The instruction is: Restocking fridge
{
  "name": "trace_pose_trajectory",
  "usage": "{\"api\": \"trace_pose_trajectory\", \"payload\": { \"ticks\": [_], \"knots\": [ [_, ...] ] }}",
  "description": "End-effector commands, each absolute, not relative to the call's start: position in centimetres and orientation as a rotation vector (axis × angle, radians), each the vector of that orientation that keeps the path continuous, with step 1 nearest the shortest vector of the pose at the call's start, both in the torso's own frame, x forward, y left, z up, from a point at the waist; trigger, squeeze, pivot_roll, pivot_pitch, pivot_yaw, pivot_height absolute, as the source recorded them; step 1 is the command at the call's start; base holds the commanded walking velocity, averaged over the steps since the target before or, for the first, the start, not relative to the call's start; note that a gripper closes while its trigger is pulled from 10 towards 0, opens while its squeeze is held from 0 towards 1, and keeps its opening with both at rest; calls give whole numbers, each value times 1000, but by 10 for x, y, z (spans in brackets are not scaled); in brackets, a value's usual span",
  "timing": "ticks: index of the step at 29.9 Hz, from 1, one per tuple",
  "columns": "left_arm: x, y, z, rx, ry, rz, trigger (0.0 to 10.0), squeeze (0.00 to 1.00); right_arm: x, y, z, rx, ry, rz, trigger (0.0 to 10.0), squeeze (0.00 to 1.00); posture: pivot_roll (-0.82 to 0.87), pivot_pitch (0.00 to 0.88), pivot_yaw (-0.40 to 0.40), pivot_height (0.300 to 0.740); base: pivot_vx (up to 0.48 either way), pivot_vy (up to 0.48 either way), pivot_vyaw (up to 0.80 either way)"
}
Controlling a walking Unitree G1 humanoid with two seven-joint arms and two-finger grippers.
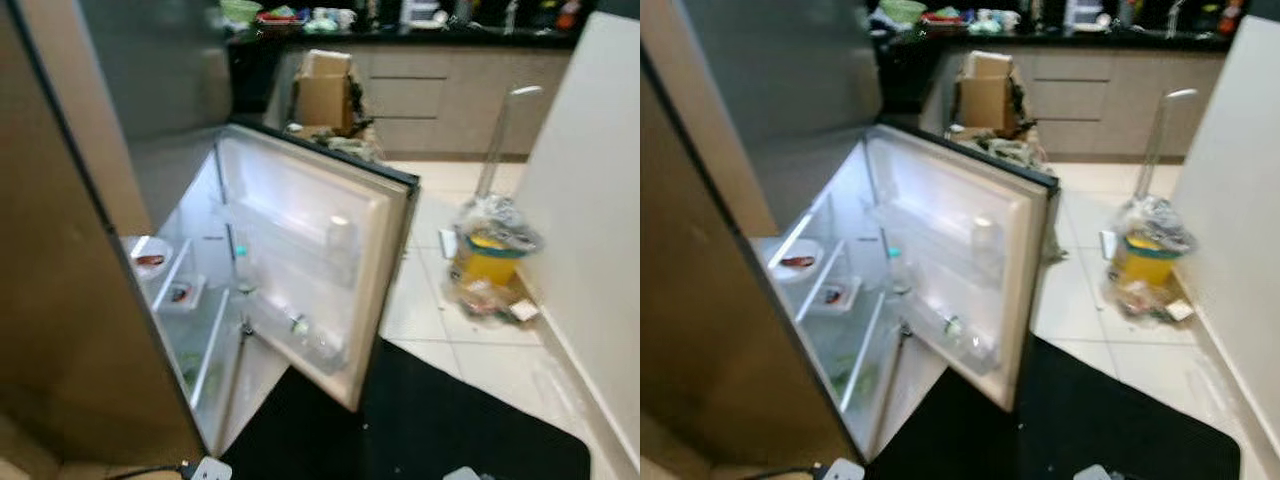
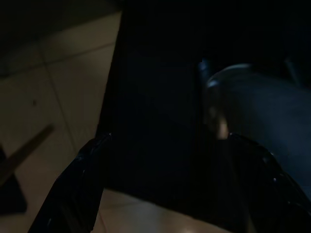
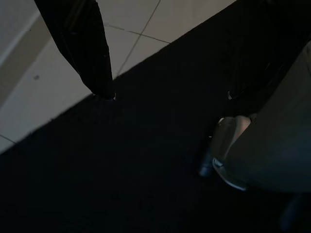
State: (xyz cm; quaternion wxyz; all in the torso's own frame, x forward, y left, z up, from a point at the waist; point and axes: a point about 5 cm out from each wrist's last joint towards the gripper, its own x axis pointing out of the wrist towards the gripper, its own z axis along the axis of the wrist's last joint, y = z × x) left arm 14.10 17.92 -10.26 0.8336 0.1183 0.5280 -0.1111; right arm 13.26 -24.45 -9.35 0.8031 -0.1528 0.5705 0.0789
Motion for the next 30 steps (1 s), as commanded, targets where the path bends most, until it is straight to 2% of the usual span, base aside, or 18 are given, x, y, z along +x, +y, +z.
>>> {"api": "trace_pose_trajectory", "payload": {
  "ticks": [1,17,26,30],
  "knots": [
    [133,182,-105,254,1148,-233,10000,0,127,-243,-96,-298,1243,159,10000,0,-71,0,0,740,0,0,781],
    [121,189,-108,265,1175,-220,10000,0,108,-235,-103,-304,1284,227,10000,0,-66,0,13,740,0,0,777],
    [113,190,-110,266,1189,-219,10000,0,114,-222,-104,-302,1266,272,10000,0,-52,0,21,740,0,0,775],
    [115,199,-108,264,1186,-182,10000,0,120,-214,-104,-308,1255,307,10000,0,-35,0,12,740,0,0,775]
  ]
}}
